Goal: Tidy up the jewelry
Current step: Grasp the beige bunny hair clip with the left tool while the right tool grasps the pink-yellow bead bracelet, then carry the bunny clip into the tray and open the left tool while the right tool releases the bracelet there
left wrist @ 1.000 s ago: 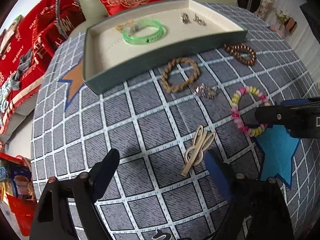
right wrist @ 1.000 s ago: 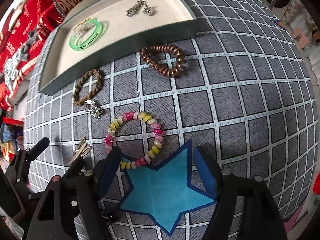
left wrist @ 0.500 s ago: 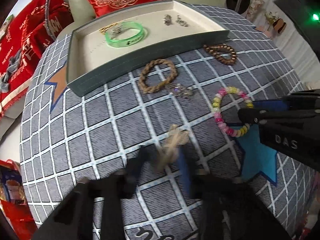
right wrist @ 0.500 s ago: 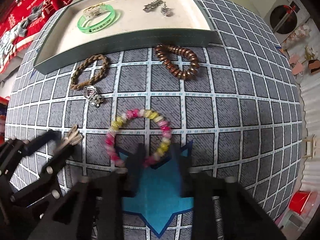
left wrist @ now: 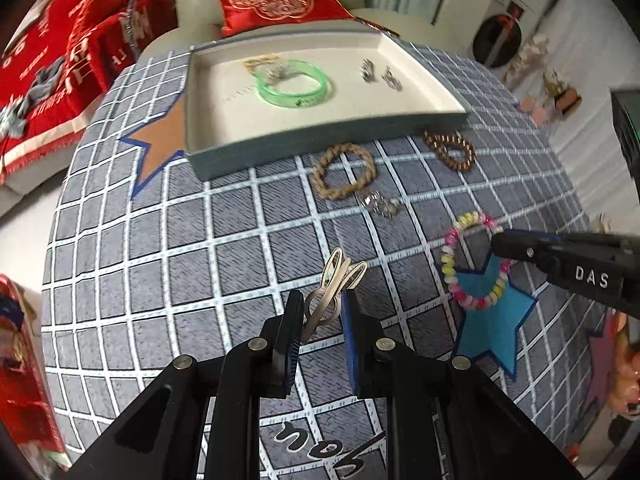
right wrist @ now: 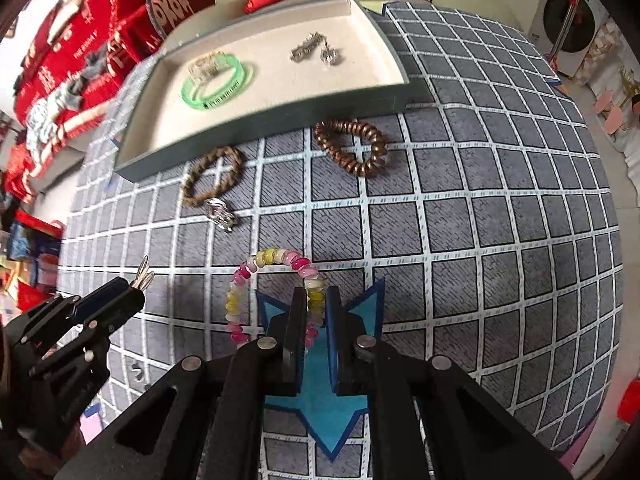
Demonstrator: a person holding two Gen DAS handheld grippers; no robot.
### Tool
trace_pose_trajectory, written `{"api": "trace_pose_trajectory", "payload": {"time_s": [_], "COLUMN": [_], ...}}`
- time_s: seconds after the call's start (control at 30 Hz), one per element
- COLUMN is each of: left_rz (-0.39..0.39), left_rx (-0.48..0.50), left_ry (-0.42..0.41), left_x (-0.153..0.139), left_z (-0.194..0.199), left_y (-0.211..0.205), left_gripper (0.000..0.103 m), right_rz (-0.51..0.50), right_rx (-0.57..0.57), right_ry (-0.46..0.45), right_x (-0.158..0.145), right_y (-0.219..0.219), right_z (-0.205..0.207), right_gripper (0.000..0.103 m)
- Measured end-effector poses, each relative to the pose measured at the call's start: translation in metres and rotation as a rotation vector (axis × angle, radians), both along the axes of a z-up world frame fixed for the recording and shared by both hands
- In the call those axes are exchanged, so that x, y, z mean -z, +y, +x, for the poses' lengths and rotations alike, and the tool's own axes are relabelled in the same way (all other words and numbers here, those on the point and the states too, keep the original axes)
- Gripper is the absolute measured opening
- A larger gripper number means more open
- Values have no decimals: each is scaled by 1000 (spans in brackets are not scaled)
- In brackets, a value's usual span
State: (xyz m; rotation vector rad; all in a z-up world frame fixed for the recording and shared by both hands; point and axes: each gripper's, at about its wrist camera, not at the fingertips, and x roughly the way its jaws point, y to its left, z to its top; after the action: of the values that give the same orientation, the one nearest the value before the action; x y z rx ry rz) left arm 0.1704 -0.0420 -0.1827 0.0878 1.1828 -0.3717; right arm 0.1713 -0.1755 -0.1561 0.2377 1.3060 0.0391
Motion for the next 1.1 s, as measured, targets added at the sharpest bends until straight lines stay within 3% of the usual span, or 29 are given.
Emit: {"api": "trace_pose_trajectory", "payload": {"time_s": [0.2, 0.63, 1.1], "left_rz": [-14, -41, -47], "left_rx": [-20, -66, -161], "left_ry": [-38, -145, -135], "left_x": [-20, -56, -43], "left_z": [6, 51, 124], "left_y": [9, 12, 8], "left_gripper": [34, 34, 34], "right_rz": [63, 112, 96], "right_rx": [17, 29, 37], "right_ry": [-28, -103, -142], "right_x": [-13, -39, -37], "right_y": [-21, -42, -53], "right_z": [-1, 50, 131], "right_gripper": [10, 10, 10]}}
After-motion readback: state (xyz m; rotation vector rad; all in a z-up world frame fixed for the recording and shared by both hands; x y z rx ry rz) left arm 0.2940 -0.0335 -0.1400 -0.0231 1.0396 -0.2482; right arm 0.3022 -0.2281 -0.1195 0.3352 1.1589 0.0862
